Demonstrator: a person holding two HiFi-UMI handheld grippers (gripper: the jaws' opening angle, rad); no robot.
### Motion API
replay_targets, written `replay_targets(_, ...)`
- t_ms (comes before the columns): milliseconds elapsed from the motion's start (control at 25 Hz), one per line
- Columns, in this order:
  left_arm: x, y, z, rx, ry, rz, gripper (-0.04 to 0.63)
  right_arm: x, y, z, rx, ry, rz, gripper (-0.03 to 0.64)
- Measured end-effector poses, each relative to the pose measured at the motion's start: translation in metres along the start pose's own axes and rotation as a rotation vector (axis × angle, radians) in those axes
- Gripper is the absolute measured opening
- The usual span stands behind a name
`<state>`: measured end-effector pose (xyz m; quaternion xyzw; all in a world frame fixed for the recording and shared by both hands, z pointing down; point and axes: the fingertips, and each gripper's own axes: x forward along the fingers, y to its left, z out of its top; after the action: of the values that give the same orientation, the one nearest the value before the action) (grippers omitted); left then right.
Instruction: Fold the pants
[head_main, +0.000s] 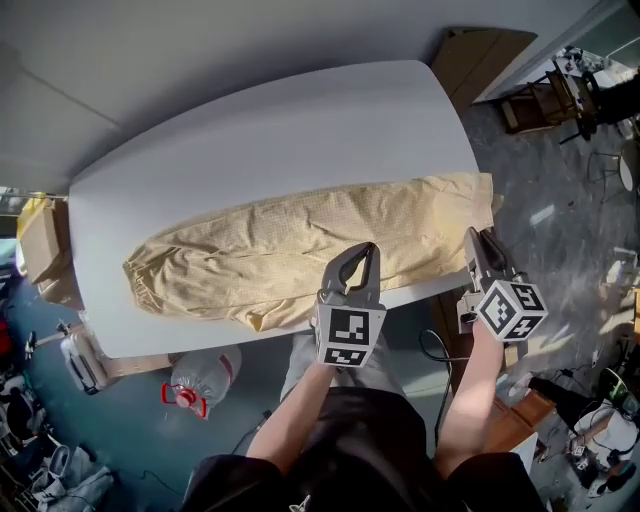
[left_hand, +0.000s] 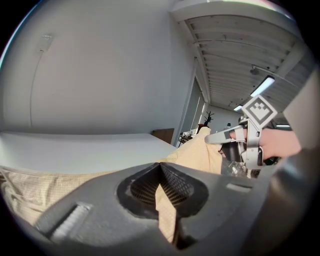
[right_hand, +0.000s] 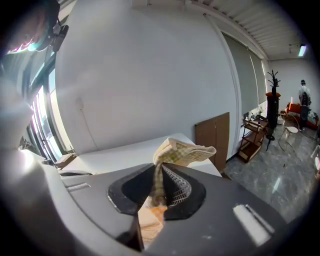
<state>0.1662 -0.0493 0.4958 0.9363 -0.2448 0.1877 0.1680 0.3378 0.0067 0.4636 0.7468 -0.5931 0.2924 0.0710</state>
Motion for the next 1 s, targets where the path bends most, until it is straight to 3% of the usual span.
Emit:
replay_targets(240,-0.045,0.050,-0.008,-0.025,-0.007,0.083,0.005,0.006,0.062,0.023,-0.078,-0.048,0.036,0.051)
replay_targets(640,-0.121,0.123,0.002,-0.083,-0.081,0.221,0.005,0.033,0.195,0.045,-0.224,-0.061,0.192,0.051)
replay_targets(800,-0.156,0.155,-0.010,-0.127,-0.090,0.292,0.005,0.053,0.263,0.021,-0.332,-0.004,0.277,0.051)
replay_targets(1000,-0.203,0.197,-0.032,-0.193,-0.098,0.383,0.005,0.086,0.339,-0.060,-0.428,0.154,0.399,0.052)
